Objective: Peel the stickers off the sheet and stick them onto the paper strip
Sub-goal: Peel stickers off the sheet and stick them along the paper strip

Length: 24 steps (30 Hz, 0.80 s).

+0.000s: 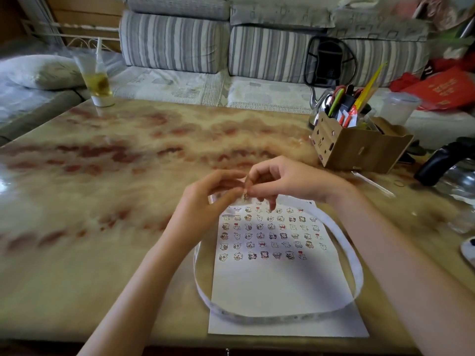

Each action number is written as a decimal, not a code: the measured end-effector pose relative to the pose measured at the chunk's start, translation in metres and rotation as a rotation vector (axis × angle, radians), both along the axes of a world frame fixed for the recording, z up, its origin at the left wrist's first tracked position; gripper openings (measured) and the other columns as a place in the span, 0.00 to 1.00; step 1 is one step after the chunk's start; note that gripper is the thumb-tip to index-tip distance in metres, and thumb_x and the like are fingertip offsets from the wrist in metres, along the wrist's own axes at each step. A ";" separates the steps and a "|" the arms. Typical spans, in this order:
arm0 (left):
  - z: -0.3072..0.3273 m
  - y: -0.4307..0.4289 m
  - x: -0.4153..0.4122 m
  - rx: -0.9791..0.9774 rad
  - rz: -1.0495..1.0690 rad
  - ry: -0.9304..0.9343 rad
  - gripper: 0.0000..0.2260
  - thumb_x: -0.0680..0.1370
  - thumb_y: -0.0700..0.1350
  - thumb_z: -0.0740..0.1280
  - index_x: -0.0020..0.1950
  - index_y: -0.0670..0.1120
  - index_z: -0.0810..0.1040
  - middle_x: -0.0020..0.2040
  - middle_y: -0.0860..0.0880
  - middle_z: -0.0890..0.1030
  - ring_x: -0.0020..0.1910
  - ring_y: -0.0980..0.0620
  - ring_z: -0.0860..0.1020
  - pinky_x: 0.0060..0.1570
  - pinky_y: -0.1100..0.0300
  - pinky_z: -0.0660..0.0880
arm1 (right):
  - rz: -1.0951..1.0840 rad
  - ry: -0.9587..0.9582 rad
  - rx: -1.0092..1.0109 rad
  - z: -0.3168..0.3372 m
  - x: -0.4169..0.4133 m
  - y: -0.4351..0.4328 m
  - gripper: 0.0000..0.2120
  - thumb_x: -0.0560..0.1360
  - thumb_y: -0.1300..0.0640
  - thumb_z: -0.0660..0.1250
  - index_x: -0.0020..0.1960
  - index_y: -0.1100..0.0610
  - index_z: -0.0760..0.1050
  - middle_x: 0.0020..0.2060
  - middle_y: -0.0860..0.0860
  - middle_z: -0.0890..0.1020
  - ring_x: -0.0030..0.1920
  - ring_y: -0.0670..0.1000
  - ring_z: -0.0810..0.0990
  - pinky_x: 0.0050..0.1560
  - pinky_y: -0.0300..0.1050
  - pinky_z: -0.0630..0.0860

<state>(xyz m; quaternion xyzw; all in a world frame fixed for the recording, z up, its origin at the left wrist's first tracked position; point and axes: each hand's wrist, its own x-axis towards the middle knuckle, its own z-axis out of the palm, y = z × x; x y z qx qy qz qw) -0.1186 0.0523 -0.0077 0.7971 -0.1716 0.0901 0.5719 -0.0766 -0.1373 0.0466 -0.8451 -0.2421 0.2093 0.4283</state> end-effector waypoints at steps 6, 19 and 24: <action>-0.002 0.000 0.000 -0.062 0.096 0.091 0.04 0.72 0.39 0.74 0.45 0.46 0.84 0.39 0.50 0.85 0.39 0.54 0.83 0.42 0.64 0.79 | -0.269 -0.101 0.206 -0.015 -0.011 -0.003 0.06 0.75 0.60 0.69 0.52 0.58 0.78 0.39 0.48 0.81 0.38 0.48 0.80 0.44 0.46 0.81; -0.009 -0.016 -0.008 -0.354 0.026 0.306 0.03 0.74 0.35 0.70 0.47 0.41 0.80 0.40 0.48 0.83 0.39 0.56 0.82 0.41 0.61 0.80 | -0.587 -0.153 0.616 -0.046 -0.048 0.018 0.04 0.73 0.68 0.70 0.46 0.62 0.79 0.34 0.54 0.84 0.34 0.48 0.82 0.37 0.40 0.79; -0.007 -0.015 -0.008 -0.353 -0.044 0.331 0.05 0.76 0.40 0.69 0.49 0.40 0.81 0.39 0.49 0.84 0.41 0.54 0.83 0.43 0.59 0.81 | -0.528 -0.232 0.549 -0.047 -0.054 0.015 0.06 0.72 0.67 0.71 0.45 0.58 0.80 0.34 0.52 0.84 0.35 0.46 0.82 0.39 0.37 0.78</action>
